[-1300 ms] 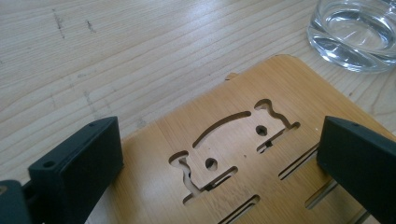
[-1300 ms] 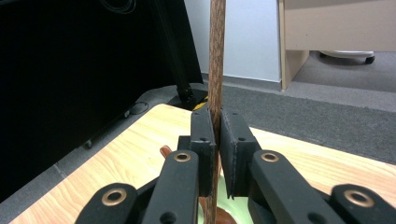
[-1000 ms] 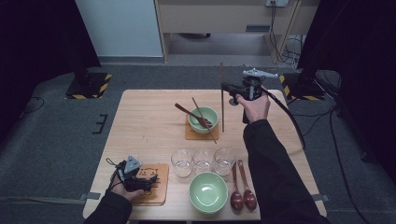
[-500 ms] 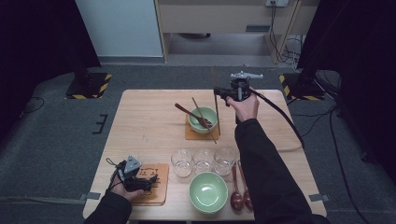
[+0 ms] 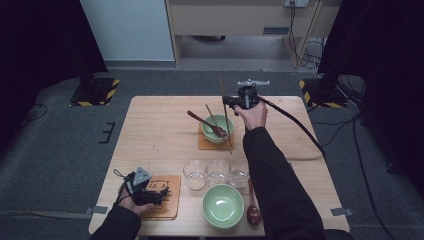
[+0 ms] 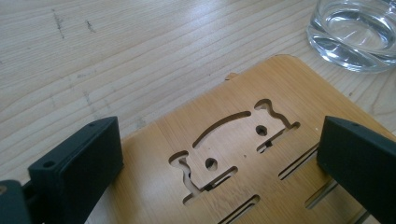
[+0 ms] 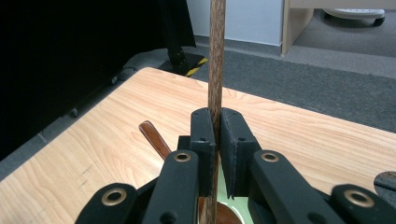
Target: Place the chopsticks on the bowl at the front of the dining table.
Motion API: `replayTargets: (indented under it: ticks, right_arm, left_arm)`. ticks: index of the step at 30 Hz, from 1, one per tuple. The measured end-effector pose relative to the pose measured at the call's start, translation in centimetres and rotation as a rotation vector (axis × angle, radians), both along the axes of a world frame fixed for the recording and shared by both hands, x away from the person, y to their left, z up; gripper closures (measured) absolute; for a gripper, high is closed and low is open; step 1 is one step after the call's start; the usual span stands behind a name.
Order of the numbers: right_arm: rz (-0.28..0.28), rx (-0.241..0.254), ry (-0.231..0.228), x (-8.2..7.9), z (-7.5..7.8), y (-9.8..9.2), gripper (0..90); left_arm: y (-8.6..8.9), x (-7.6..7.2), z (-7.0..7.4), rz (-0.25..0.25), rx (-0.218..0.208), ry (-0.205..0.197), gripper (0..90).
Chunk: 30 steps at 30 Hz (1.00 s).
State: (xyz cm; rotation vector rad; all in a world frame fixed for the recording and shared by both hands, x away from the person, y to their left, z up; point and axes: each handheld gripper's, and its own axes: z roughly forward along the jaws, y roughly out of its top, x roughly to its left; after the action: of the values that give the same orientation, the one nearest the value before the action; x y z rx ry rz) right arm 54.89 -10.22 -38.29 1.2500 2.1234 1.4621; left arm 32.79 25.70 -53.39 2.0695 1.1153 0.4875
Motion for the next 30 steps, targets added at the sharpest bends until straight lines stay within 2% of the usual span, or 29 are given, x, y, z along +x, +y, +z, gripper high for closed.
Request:
replayTargets:
  ticks: [30]
  right_arm:
    - [-0.028, -0.119, 0.052, 2.0, -3.5, 2.3, 84.2]
  left_arm:
    - [0.0, 0.0, 0.0, 0.0, 0.001, -0.001, 0.0]
